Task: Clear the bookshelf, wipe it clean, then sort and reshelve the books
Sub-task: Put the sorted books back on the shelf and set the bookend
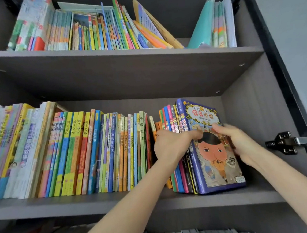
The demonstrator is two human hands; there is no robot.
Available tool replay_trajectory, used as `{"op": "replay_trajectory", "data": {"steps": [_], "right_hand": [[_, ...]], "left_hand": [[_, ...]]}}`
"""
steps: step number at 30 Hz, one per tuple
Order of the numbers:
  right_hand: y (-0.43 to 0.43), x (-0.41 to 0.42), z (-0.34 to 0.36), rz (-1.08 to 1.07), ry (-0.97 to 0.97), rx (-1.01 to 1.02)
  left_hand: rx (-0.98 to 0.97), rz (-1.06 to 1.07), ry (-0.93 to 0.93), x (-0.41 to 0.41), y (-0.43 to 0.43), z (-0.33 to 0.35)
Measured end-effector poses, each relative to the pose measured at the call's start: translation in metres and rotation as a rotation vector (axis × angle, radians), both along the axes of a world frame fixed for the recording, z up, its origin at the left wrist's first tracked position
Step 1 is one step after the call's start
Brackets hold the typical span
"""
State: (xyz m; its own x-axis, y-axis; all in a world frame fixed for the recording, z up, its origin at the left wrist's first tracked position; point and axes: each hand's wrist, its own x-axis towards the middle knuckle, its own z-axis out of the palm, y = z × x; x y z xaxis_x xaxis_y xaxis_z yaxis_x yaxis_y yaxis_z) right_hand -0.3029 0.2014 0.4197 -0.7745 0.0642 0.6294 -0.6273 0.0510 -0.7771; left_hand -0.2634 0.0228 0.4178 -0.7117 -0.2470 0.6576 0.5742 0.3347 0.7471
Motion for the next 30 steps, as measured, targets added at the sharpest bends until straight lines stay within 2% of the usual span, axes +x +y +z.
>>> {"op": "replay_trajectory", "data": {"steps": [2, 3, 5, 7, 9, 11, 14, 16, 20, 23, 25, 27, 30], "right_hand": [[-0.001, 0.021, -0.013, -0.584, 0.204, 0.151], [-0.006, 0.040, -0.021, -0.746, 0.305, 0.248], [-0.019, 0.075, -0.036, -0.763, 0.332, 0.514], [-0.035, 0.091, -0.051, -0.660, 0.185, 0.775], [-0.049, 0.086, -0.062, -0.627, 0.096, 0.920], [-0.061, 0.071, -0.067, -0.601, 0.096, 0.883], [-0.067, 0.048, -0.061, -0.402, 0.112, 0.651], [-0.066, 0.039, -0.055, -0.269, 0.100, 0.578], [-0.061, 0.034, -0.045, -0.078, 0.092, 0.596], [-0.055, 0.039, -0.038, -0.005, 0.108, 0.561], [-0.060, 0.046, -0.035, -0.065, 0.174, 0.457], [-0.075, 0.051, -0.034, -0.233, 0.222, 0.420], [-0.094, 0.046, -0.039, -0.556, 0.167, 0.464]], "left_hand": [[0.004, 0.028, -0.007, 0.000, 0.001, 0.001], [-0.002, 0.037, -0.010, 0.001, 0.001, 0.001], [-0.009, 0.056, -0.005, 0.004, 0.003, 0.001], [-0.013, 0.084, 0.005, 0.006, 0.004, 0.000], [-0.027, 0.136, 0.004, 0.010, 0.008, -0.001], [-0.072, 0.252, 0.030, 0.017, 0.016, -0.001], [-0.228, 0.478, 0.118, 0.025, 0.030, 0.001], [-0.294, 0.555, 0.105, 0.025, 0.036, 0.001], [-0.268, 0.519, -0.043, 0.018, 0.033, 0.001], [-0.206, 0.320, -0.123, 0.020, 0.026, 0.006], [-0.133, 0.153, -0.126, 0.022, 0.018, 0.010], [-0.081, 0.039, -0.095, 0.022, 0.004, 0.013], [-0.193, 0.049, -0.065, 0.025, -0.013, 0.019]]}}
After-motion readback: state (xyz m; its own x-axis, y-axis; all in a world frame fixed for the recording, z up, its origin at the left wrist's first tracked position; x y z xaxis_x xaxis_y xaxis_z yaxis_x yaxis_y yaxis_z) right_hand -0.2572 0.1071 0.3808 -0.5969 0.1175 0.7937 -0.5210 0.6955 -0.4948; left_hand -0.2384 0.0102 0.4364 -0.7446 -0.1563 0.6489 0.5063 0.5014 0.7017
